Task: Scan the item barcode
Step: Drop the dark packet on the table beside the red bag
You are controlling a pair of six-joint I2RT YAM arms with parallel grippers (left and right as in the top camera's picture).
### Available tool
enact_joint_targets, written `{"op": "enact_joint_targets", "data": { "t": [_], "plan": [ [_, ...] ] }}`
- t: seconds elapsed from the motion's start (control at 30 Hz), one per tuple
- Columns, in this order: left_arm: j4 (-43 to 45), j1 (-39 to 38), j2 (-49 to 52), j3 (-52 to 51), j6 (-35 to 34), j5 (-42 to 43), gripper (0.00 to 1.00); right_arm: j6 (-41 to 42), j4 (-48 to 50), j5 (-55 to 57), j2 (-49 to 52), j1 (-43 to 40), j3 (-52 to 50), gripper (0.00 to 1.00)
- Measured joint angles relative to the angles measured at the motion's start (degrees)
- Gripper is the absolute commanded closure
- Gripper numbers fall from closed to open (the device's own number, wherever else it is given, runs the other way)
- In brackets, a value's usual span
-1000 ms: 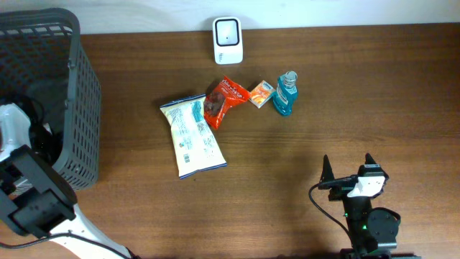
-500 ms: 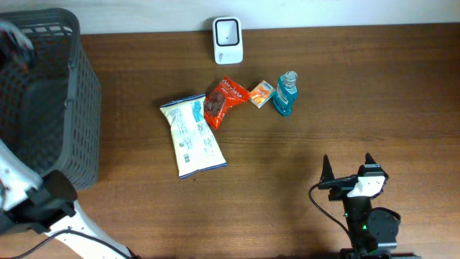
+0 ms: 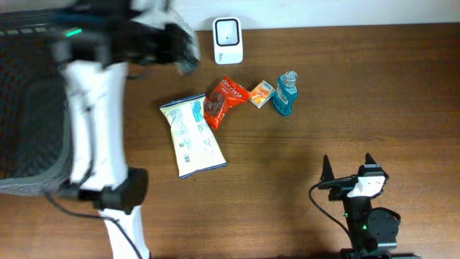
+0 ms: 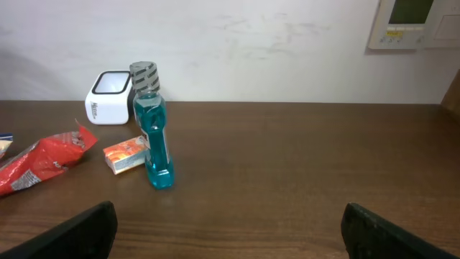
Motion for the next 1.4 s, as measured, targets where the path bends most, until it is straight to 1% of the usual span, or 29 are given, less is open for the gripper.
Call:
{"op": "enact_joint_targets", "data": {
  "t": [0.07, 0.13, 0.17, 0.2, 0.27, 0.33, 0.4, 0.47, 0.53, 0.6, 0.63, 0.67, 0.7, 0.77, 0.87, 0.9, 0.93, 0.97, 1.0, 1.03, 1.13, 1.27, 1.33, 1.4],
  "plan": [
    [1.57, -3.78, 2.14, -7.93, -0.02, -2.84, 1.00, -0.04, 0.00, 0.00, 0.00, 0.00, 0.00, 0.01],
    [6.36, -7.45, 4.57, -18.51, 0.04, -5.18, 1.00, 0.02, 0.02, 0.00, 0.02, 0.00, 0.00, 0.01],
    [8.66, -8.59, 5.18, -22.18, 0.04, -5.90, 1.00, 0.00, 0.02, 0.02, 0.02, 0.00, 0.00, 0.02],
    [11.91, -9.51, 5.49, -26.29, 0.02, -6.75, 0.96, 0.00, 0.00, 0.00, 0.02, -0.02, 0.00, 0.01],
    [17.73, -10.82, 5.62, -34.25, -0.15, -7.87, 0.63, 0.00, 0.00, 0.00, 0.00, -0.02, 0.00, 0.01],
    [22.93, -11.39, 5.64, -40.52, -0.15, -8.44, 0.33, -0.02, 0.00, 0.00, 0.00, 0.00, 0.00, 0.01],
    [25.11, -11.43, 5.64, -43.58, -0.50, -8.83, 0.28, 0.00, 0.00, 0.00, 0.00, 0.00, 0.00, 0.02],
    [25.99, -11.43, 5.64, -44.26, -0.61, -9.07, 0.26, 0.02, 0.00, 0.00, 0.00, 0.00, 0.00, 0.01],
    [25.70, -11.32, 5.64, -43.60, -0.66, -9.16, 0.23, 0.00, 0.00, 0.00, 0.00, 0.00, 0.00, 0.01],
    [22.32, -10.97, 5.66, -39.47, -0.68, -9.14, 0.22, 0.02, -0.02, 0.00, 0.00, 0.00, 0.00, 0.02],
    [20.31, -10.67, 5.73, -36.09, -0.68, -9.16, 0.20, -0.02, 0.00, 0.00, 0.00, 0.00, 0.00, 0.01],
    [18.97, -10.05, 5.68, -32.33, -0.66, -9.18, 0.07, 0.02, -0.02, 0.00, -0.02, 0.00, 0.00, 0.01],
    [16.26, -9.14, 5.68, -26.62, -0.70, -9.14, 0.01, 0.00, -0.02, 0.00, -0.02, 0.00, 0.00, 0.02],
    [10.56, -5.11, 5.53, -13.27, -0.74, -9.16, 0.01, -0.04, 0.00, 0.00, 0.02, 0.00, 0.00, 0.01],
    [3.63, 1.07, 4.83, -0.63, -0.85, -9.16, 0.00, 0.00, 0.00, 0.00, 0.00, 0.00, 0.00, 0.02],
    [0.52, 3.58, 4.79, 3.58, -0.87, -9.14, 0.11, 0.00, 0.00, 0.00, 0.00, 0.00, 0.00, 0.02],
    [-0.96, 5.73, 4.48, 5.97, -0.87, -9.16, 0.16, -0.02, 0.00, 0.00, 0.00, 0.00, 0.00, 0.02],
    [-1.62, 7.87, 4.00, 7.50, -1.07, -9.09, 0.29, -0.04, -0.02, 0.00, 0.00, 0.00, 0.00, 0.01],
    [-1.79, 9.92, 3.37, 8.22, -0.66, -9.05, 0.75, -0.02, 0.00, 0.00, 0.00, 0.00, 0.00, 0.02],
    [-1.88, 11.28, 2.97, 8.44, -0.76, -8.66, 1.00, 0.04, 0.00, 0.00, 0.00, 0.00, 0.00, 0.02],
    [-1.99, 13.14, 2.49, 8.41, -0.87, -7.13, 1.00, 0.02, -0.02, 0.00, 0.00, -0.02, 0.00, 0.01],
    [-1.90, 13.05, 0.48, 6.58, -0.37, -6.03, 1.00, 0.00, -0.02, 0.00, 0.00, 0.00, 0.00, 0.01],
    [-1.84, 13.07, -3.74, 1.62, 0.04, -6.38, 1.00, 0.00, -0.02, 0.00, 0.00, 0.00, 0.00, 0.01],
    [-1.81, 13.07, -11.85, -9.38, 0.39, -8.33, 1.00, -0.02, 0.00, 0.00, 0.00, 0.00, 0.00, 0.02]
  ]
}}
